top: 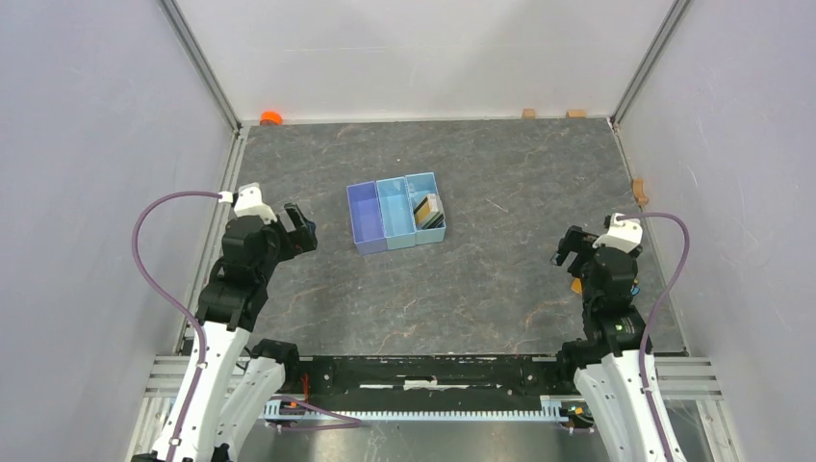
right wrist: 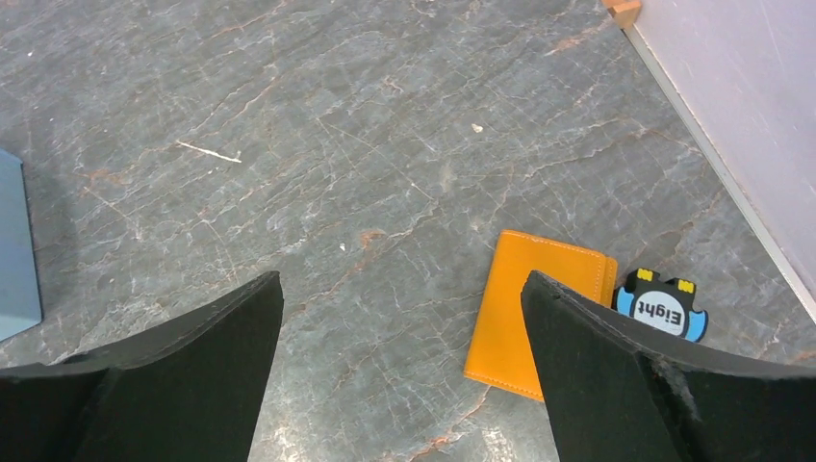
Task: Put the credit cards into the card holder
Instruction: Pick up the card holder from the center of the board.
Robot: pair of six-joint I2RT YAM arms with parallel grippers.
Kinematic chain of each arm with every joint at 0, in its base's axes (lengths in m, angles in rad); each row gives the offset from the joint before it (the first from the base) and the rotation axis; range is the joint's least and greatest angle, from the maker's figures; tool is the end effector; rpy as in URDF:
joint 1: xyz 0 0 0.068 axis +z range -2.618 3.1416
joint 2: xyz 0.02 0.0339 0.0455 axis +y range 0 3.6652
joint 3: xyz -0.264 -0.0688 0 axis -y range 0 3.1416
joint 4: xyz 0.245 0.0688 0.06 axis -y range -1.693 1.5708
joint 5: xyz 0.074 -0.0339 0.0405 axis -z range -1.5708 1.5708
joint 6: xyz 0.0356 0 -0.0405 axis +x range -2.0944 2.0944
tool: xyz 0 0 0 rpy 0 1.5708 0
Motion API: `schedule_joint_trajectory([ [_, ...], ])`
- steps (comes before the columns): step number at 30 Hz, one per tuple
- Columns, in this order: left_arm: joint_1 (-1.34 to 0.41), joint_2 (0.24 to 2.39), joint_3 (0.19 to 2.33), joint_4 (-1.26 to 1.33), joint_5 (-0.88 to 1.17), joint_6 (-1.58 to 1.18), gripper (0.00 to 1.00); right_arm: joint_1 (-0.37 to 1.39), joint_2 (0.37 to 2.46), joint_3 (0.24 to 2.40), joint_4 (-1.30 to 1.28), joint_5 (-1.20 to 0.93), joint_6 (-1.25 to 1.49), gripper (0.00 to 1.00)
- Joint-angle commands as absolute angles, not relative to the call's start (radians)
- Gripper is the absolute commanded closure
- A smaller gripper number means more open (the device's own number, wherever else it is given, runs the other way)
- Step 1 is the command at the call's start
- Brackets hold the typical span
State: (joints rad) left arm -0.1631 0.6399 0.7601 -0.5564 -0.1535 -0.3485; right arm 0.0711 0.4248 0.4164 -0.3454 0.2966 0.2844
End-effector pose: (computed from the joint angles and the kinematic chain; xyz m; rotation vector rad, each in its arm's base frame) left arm 0.1422 -0.0179 0.3140 -0.2832 1.9857 -0.1739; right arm 0.1267 -0.0014 0.2428 0.3986 1.8667 -0.0453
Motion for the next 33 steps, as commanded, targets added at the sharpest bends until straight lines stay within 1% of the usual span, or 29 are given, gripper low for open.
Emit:
schedule_joint_trajectory([
  [1, -0.158, 0.641, 0.792, -0.563, -0.143, -0.377, 0.0, 0.07, 0.385, 0.421, -0.337, 0.36, 0.319, 0.02],
  [4, -0.158, 0.649, 0.786, -0.561, -0.143, -0.381, 0.0, 0.071, 0.343, 0.392, -0.299, 0.357, 0.319, 0.02],
  [6, -0.158, 0.66, 0.783, -0.562, -0.142, -0.383, 0.0, 0.07, 0.354, 0.382, -0.295, 0.355, 0.317, 0.02],
  [10, -0.158, 0.678, 0.781, -0.563, -0.12, -0.377, 0.0, 0.07, 0.467, 0.394, -0.334, 0.396, 0.306, 0.02],
  [14, -0.158, 0.673, 0.776, -0.563, -0.07, -0.345, 0.0, 0.056, 0.54, 0.384, -0.314, 0.434, 0.32, 0.02],
  [17, -0.158, 0.677, 0.773, -0.562, -0.037, -0.329, 0.0, 0.014, 0.575, 0.374, -0.316, 0.481, 0.354, 0.02],
  [19, -0.158, 0.689, 0.773, -0.562, -0.019, -0.322, 0.0, -0.045, 0.585, 0.344, -0.298, 0.47, 0.375, 0.02],
  [24, -0.158, 0.727, 0.775, -0.562, -0.005, -0.308, 0.0, -0.279, 0.624, 0.267, -0.247, 0.31, 0.381, 0.02],
  [29, -0.158, 0.773, 0.778, -0.562, -0.005, -0.302, 0.0, -0.588, 0.652, 0.19, -0.186, 0.012, 0.336, 0.02],
  [31, -0.158, 0.787, 0.782, -0.566, -0.005, -0.299, 0.0, -0.667, 0.678, 0.184, -0.175, -0.105, 0.336, 0.02],
  [33, -0.158, 0.792, 0.782, -0.566, -0.005, -0.298, 0.0, -0.703, 0.687, 0.177, -0.14, -0.16, 0.352, 0.02],
])
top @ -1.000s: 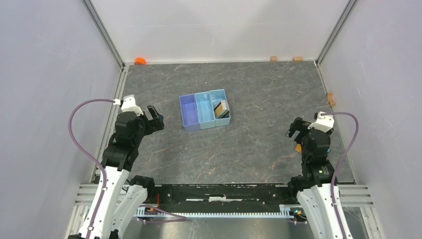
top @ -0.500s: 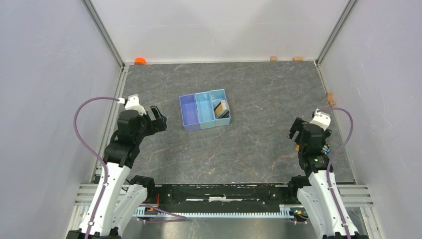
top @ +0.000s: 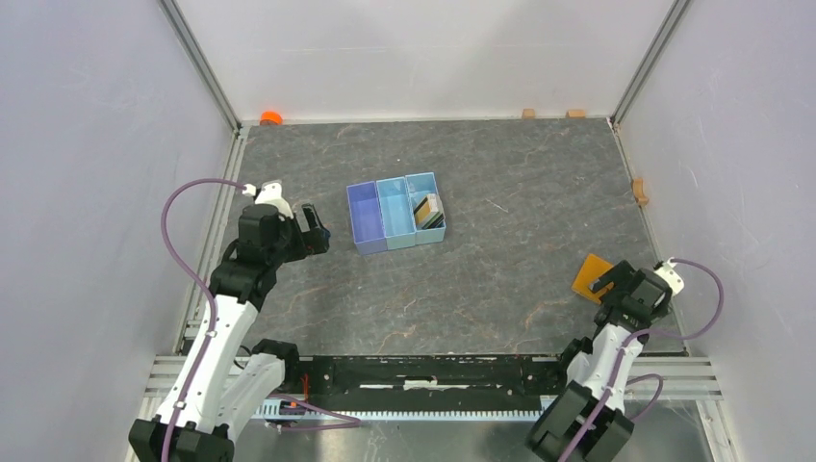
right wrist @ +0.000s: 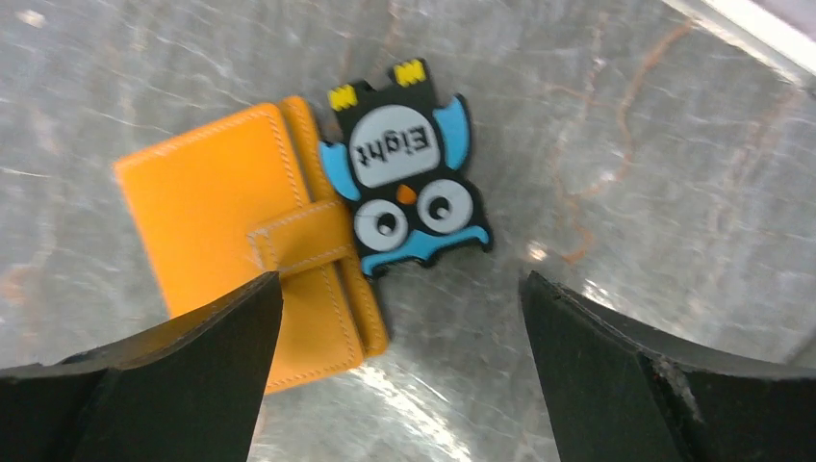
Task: Put the credit cards into the card holder
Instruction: Pick up the card holder from the center of the board.
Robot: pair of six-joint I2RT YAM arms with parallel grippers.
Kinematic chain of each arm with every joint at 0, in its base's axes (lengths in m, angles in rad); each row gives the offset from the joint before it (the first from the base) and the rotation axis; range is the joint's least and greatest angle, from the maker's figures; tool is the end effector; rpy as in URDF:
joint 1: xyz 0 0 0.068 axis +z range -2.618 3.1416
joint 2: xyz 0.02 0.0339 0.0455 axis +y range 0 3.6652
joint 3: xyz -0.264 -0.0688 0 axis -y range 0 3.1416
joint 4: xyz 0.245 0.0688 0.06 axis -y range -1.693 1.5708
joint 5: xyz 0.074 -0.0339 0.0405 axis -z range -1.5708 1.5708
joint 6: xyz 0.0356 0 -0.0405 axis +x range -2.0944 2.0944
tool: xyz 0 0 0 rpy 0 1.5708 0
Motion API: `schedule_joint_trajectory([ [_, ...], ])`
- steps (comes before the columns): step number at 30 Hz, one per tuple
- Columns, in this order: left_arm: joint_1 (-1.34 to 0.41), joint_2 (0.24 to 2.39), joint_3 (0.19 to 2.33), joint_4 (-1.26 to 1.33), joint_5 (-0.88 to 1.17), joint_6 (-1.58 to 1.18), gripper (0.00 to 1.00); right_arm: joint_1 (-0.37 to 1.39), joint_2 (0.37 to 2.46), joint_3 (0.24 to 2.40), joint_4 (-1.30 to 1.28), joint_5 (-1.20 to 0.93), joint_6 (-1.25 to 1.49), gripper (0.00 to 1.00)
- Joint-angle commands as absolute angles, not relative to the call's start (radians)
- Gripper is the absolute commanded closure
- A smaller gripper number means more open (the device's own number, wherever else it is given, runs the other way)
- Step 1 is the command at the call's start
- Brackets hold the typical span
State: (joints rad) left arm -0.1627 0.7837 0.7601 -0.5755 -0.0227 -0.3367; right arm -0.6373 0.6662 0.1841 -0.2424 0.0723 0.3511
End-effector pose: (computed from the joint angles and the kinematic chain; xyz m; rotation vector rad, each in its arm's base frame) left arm 0.1677 -0.0267 0.2923 -0.2026 2.1721 -0.2607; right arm 0.1105 -0.0850 0.1436 1.1257 2.0101 -0.2304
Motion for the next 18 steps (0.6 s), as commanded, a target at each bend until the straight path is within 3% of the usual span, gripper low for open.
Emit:
schedule_joint_trajectory([
  [1, -0.158, 0.79, 0.782, -0.566, -0.005, -0.298, 0.0, -0.712, 0.692, 0.176, -0.128, -0.18, 0.36, 0.02],
  [10, -0.158, 0.78, 0.782, -0.566, 0.022, -0.298, 0.0, -0.722, 0.683, 0.106, -0.032, -0.359, 0.438, 0.01],
  [18, -0.158, 0.767, 0.782, -0.566, 0.033, -0.298, 0.0, -0.721, 0.746, 0.053, 0.061, -0.402, 0.474, 0.13],
])
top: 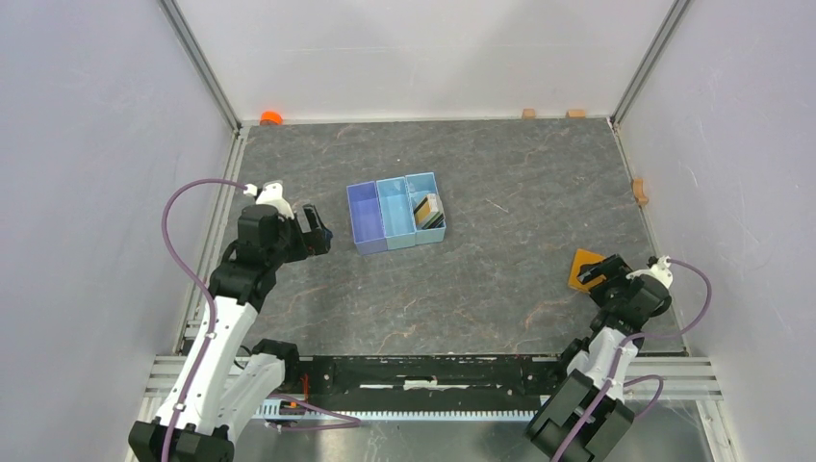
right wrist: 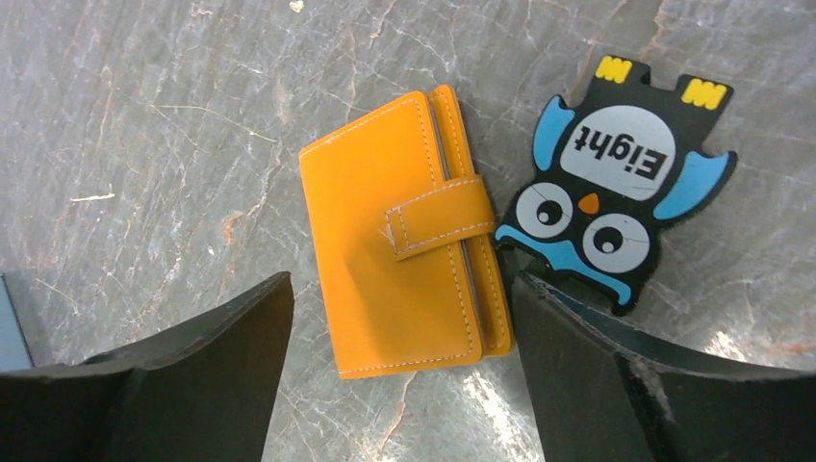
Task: Put the credit cards into the card holder
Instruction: Pick up the card holder from the center of the board.
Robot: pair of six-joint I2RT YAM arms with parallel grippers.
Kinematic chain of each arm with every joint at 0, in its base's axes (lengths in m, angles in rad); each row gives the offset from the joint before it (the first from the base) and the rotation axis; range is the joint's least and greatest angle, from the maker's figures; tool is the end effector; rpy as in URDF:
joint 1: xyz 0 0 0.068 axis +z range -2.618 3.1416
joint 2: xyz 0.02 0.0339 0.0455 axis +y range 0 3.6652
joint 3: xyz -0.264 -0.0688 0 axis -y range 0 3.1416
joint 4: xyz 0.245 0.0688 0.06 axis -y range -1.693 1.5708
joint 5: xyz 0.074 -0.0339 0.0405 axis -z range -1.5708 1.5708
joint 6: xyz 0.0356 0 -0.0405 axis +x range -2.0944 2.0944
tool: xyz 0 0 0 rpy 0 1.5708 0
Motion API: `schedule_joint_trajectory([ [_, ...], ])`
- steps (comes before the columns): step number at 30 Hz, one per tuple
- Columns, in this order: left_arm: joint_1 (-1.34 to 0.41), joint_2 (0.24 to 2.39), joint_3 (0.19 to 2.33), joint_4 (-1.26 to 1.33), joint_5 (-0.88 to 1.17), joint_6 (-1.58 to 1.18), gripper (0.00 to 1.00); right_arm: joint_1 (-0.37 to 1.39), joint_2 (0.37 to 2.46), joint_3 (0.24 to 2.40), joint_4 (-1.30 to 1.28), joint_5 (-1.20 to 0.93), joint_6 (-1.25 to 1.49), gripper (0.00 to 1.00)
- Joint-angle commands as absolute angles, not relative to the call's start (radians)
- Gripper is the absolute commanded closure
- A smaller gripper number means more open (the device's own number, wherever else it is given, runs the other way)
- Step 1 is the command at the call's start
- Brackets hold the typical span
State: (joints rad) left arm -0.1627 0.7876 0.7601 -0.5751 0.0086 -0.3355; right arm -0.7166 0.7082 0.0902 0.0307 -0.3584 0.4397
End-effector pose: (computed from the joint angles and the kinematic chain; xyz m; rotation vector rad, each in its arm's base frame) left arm 0.1683 -0.0279 0.2917 -0.1839 2.1806 -0.2928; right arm 0.1162 -0.0847 0.1327 0.9837 1.8829 0.2231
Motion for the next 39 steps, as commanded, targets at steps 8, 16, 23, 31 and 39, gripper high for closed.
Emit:
schedule_joint_trajectory([
  [8, -0.158, 0.76, 0.781, -0.566, 0.035, -0.298, 0.0, -0.721, 0.778, 0.023, 0.136, -0.432, 0.488, 0.46],
  [16, -0.159, 0.765, 0.766, -0.553, 0.137, -0.276, 0.0, -0.698, 0.785, 0.057, 0.158, -0.534, 0.433, 1.0],
  [23, -0.21, 0.797, 0.76, -0.543, 0.222, -0.262, 0.0, -0.584, 0.785, 0.11, 0.17, -0.677, 0.417, 1.0],
  [31, -0.299, 0.819, 0.733, -0.422, 0.404, -0.36, 0.0, -0.319, 0.668, 0.192, 0.128, -0.662, 0.46, 1.0],
  [39, -0.428, 0.961, 0.914, -0.471, 0.366, -0.283, 0.0, -0.305, 0.771, 0.37, -0.136, -0.298, 0.317, 0.66],
])
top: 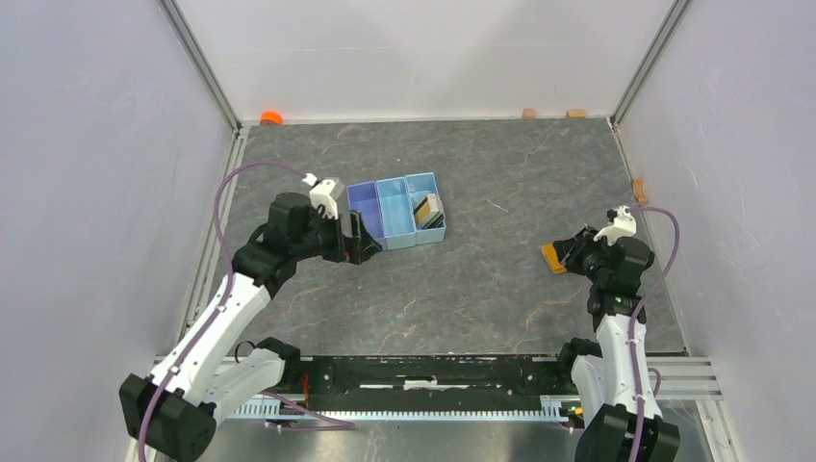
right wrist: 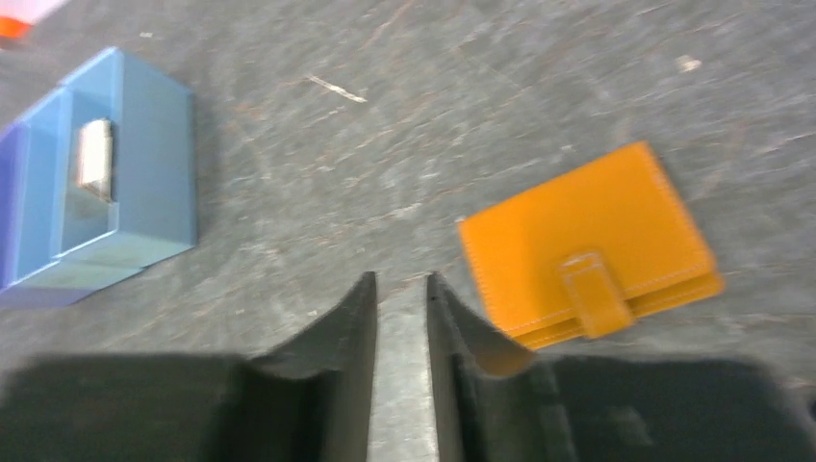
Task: Put the credit cards into the card holder
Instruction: Pick up the card holder from the center of the board.
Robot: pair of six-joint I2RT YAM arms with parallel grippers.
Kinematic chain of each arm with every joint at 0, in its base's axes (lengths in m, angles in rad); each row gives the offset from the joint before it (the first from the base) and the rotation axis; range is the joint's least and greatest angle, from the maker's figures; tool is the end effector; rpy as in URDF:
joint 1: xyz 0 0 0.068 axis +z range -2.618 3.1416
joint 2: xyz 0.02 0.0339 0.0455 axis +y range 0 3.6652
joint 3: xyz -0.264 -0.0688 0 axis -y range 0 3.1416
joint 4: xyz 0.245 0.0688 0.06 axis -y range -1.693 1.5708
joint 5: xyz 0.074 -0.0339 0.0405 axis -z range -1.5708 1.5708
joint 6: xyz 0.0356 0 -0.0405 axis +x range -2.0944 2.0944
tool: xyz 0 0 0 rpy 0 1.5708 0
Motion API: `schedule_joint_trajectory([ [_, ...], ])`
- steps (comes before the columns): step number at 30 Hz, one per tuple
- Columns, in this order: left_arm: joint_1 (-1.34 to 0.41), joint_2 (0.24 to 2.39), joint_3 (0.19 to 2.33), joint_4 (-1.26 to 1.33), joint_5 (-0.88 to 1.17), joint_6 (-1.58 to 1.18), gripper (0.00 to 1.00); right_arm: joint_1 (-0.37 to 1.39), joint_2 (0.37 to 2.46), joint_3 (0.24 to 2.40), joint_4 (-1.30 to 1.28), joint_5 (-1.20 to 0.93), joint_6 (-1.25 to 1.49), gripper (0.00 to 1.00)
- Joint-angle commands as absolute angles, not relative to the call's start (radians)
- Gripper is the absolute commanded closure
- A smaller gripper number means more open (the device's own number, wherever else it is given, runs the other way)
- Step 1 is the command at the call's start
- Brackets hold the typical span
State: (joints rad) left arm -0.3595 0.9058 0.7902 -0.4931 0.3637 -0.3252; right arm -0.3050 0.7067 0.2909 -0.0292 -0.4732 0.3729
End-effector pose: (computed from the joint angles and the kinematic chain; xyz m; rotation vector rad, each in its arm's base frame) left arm 0.1784 -0.0806 0.2912 0.2524 2.2278 -0.7776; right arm 0.1603 -0.0335 0.1954 0.3739 1.9657 0.5191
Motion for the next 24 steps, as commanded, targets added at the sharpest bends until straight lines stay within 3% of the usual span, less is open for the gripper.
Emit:
schedule_joint_trajectory([
  [1, -0.434, 0.974, 0.929, -0.47, 0.364, -0.279, 0.0, -0.305, 0.783, 0.37, -0.131, -0.29, 0.327, 0.6],
  [4, -0.433, 0.978, 0.928, -0.477, 0.332, -0.259, 0.0, -0.305, 0.784, 0.332, -0.093, -0.233, 0.396, 0.39],
  [6, -0.433, 0.96, 0.9, -0.475, 0.313, -0.256, 0.0, -0.305, 0.767, 0.285, -0.058, -0.202, 0.466, 0.33],
  [24, -0.444, 0.938, 0.874, -0.461, 0.362, -0.278, 0.0, -0.304, 0.649, -0.094, 0.26, -0.112, 0.984, 0.38],
])
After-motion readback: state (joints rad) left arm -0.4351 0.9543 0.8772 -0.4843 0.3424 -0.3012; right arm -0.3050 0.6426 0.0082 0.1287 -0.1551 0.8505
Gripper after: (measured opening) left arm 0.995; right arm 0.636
